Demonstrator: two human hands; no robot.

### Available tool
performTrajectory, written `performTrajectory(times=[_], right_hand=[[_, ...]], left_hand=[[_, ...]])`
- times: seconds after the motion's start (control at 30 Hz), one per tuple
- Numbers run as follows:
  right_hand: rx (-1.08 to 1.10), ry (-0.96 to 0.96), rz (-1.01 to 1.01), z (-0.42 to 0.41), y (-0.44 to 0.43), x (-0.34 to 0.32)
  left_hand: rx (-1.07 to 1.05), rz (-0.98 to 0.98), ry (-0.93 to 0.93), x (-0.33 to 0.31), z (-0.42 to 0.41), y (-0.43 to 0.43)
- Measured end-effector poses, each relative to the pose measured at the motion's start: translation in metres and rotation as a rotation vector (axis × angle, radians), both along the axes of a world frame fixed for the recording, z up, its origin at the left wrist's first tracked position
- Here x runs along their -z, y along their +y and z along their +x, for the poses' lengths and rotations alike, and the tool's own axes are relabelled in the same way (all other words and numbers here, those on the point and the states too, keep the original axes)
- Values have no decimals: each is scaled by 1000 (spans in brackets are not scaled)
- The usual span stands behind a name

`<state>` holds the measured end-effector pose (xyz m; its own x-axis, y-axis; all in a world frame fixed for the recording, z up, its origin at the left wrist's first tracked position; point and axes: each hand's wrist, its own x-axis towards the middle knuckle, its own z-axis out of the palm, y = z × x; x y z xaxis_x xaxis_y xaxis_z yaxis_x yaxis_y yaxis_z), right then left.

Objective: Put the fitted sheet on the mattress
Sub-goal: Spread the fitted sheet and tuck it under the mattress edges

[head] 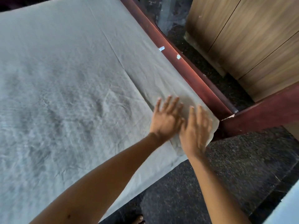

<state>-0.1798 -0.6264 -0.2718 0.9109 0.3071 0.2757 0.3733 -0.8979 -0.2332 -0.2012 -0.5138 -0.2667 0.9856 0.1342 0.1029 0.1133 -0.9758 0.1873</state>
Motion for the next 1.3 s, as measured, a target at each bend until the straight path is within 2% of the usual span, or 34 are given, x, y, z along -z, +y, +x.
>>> performTrajectory(times=[0.07, 0.13, 0.2, 0.27, 0.37, 0.63, 0.77, 0.87, 0.93, 1.03, 1.17, 1.23, 1.3], right_hand=[[-139, 33, -69, 6, 33, 0], [-206, 82, -127, 9, 53, 9], [-188, 138, -165, 8, 56, 23], [-136, 142, -179, 4, 49, 33], [-90, 105, -163, -7, 38, 38], [65, 160, -47, -47, 2, 39], [164, 285, 113, -71, -20, 45], [221, 500, 285, -89, -32, 47], [225, 615, 319, -97, -40, 44], [163, 717, 245, -106, -54, 39], [122, 734, 197, -110, -64, 38], [166, 712, 281, -102, -64, 36], [247, 745, 451, -86, -67, 36]], left_hand=[[-192, -39, -30, 2, -1, 30], [-380, -97, 19, 9, -6, 67], [-419, -118, 130, 22, -15, 93], [-273, -77, 188, 33, -24, 96], [-83, -38, 176, 35, -33, 74], [151, -55, 213, 23, -47, 11], [230, 8, 217, 18, -62, -19], [281, 67, 212, 17, -78, -34], [315, 91, 214, 16, -87, -38], [400, 223, 218, 18, -100, -45], [334, 415, 135, 22, -109, -52], [349, 530, 93, 24, -104, -55], [410, 705, 104, 28, -92, -65]])
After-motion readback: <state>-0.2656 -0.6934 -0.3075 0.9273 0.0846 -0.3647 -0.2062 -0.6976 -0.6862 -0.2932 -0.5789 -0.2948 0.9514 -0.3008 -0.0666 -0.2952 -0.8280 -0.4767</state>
